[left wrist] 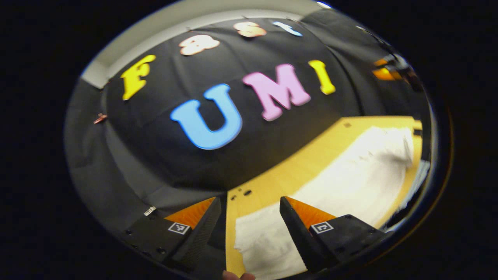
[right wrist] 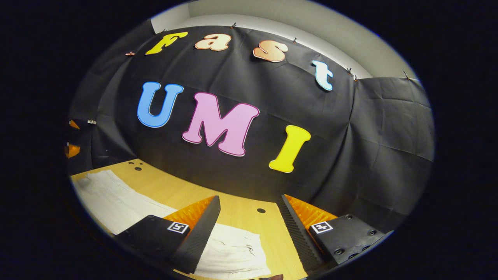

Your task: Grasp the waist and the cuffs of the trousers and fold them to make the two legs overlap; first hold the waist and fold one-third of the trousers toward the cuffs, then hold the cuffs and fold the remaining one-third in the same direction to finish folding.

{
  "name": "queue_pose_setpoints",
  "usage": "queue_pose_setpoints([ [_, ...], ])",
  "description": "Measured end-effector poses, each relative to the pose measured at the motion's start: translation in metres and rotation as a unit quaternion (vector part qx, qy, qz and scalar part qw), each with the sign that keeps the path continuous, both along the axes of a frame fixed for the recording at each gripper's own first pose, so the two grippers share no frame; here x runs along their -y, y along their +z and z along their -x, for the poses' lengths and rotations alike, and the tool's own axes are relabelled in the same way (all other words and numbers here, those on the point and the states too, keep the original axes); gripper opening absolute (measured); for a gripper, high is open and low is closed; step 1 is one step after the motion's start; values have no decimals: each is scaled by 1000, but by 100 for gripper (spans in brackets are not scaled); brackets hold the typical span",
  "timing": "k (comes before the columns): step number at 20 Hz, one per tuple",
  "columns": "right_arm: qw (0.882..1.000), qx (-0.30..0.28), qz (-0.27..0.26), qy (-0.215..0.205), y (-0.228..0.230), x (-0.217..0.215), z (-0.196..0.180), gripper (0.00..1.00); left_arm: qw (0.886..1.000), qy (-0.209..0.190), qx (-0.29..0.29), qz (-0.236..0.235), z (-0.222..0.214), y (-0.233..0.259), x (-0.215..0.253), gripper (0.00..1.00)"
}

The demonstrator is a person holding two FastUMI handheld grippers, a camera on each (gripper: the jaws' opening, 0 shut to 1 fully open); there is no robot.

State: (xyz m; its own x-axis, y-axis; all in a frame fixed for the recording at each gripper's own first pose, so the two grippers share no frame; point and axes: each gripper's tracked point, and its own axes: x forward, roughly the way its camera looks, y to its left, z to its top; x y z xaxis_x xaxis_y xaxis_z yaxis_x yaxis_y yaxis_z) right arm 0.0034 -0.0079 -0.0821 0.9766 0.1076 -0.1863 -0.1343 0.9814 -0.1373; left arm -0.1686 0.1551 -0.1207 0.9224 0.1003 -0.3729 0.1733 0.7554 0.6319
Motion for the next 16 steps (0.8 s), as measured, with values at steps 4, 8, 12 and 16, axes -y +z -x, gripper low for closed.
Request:
queue_pose_setpoints([
  [4, 1000, -15, 6, -11, -11, 11, 6, 97, 980, -88, -166, -57, 64, -98, 1, 96],
  [8, 1000, -24, 11, -7, -18, 7, 11, 98, 947, -123, -268, -126, 97, -162, -19, 97],
  [12, 999, -29, 19, -3, -21, 4, 18, 98, 926, -121, -309, -180, 107, -190, -41, 97],
  [16, 999, -38, 15, -10, -26, 8, 23, 98, 910, -109, -339, -212, 112, -208, -57, 97],
])
